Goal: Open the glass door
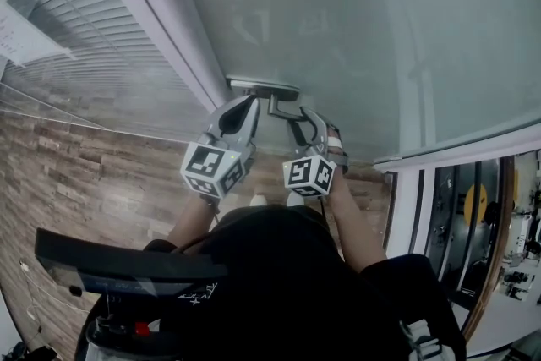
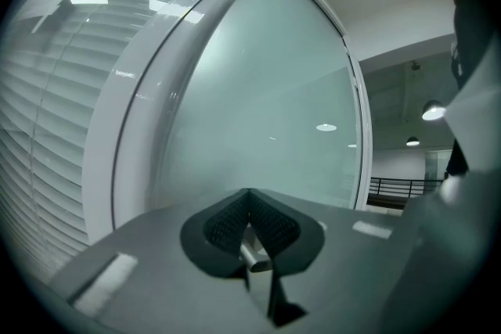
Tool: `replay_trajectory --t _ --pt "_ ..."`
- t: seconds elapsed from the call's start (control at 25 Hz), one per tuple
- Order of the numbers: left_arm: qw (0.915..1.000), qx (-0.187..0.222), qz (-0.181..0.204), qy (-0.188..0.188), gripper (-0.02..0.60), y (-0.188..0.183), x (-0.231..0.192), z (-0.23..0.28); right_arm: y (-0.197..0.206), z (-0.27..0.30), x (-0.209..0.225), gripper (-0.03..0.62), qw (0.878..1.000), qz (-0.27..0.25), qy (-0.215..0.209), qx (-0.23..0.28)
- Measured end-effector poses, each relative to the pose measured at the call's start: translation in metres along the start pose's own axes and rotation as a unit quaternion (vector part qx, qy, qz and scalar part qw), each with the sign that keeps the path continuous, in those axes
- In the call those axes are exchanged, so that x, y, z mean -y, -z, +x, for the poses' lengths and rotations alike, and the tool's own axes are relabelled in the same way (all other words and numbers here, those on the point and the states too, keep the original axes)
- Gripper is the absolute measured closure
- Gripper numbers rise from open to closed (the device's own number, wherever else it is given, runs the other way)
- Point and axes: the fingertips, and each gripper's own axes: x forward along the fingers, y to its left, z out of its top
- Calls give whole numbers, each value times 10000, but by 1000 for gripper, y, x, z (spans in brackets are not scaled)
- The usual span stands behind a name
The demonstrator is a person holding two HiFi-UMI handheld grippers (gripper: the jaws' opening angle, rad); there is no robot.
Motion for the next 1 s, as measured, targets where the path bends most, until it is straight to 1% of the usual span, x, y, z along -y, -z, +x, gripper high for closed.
replay_trajectory --t 0.2,0.32,0.4,0.52,0.76,1.0 --pt "10000 -3 3 -6 581 0 -2 2 9 6 -6 436 9967 794 -56 138" --pt "10000 -4 21 21 581 0 -2 2 11 11 -9 436 9904 1341 -202 273" --pt "10000 -8 37 59 581 -1 0 3 12 13 -9 436 9874 1529 -244 320" --pt "9999 -9 81 119 581 -2 2 4 13 15 -6 436 9883 1474 -262 300" --pt "9998 20 138 162 581 -3 2 5 18 22 2 437 9907 1318 -168 287" --pt "9997 12 113 205 581 -8 -13 -1 10 42 10 441 9924 1202 -216 178"
